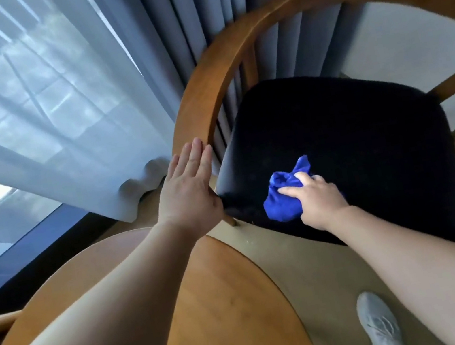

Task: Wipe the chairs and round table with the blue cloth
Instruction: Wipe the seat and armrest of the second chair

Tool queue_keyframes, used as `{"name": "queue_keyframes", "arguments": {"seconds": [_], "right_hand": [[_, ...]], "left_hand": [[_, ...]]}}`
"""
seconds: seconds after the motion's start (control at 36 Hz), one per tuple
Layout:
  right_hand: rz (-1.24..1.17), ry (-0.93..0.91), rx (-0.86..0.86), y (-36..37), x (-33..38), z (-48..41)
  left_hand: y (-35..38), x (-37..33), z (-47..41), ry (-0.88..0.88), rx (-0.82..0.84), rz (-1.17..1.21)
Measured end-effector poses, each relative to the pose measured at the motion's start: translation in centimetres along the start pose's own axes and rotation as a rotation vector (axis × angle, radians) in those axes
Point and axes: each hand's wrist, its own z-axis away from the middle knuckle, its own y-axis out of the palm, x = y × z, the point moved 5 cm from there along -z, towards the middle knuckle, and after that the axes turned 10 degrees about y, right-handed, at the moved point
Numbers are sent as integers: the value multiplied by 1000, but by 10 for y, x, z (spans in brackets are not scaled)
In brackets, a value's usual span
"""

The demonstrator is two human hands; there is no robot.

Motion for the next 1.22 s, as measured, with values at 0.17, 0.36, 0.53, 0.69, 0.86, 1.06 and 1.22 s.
{"name": "queue_keyframes", "arguments": {"seconds": [0.17,0.36,0.53,0.69,0.86,1.06,1.22], "right_hand": [[-7,104,148,6,-37,31],[-51,157,254,-26,-74,76],[-290,-15,150,-92,-87,130],[-460,-297,32,-176,-83,211],[-378,-562,-52,-232,-78,269],[-615,-669,140,-268,-90,280],[-843,-662,69,-287,-80,265]], "left_hand": [[-2,-7,0,-88,88,10],[-13,-52,39,-165,112,142],[-48,-116,90,-300,39,339],[-117,-189,113,-532,10,614],[-197,-253,104,-537,-184,1179],[-242,-269,101,-578,-491,1216],[-251,-262,86,-545,-537,1264]]}}
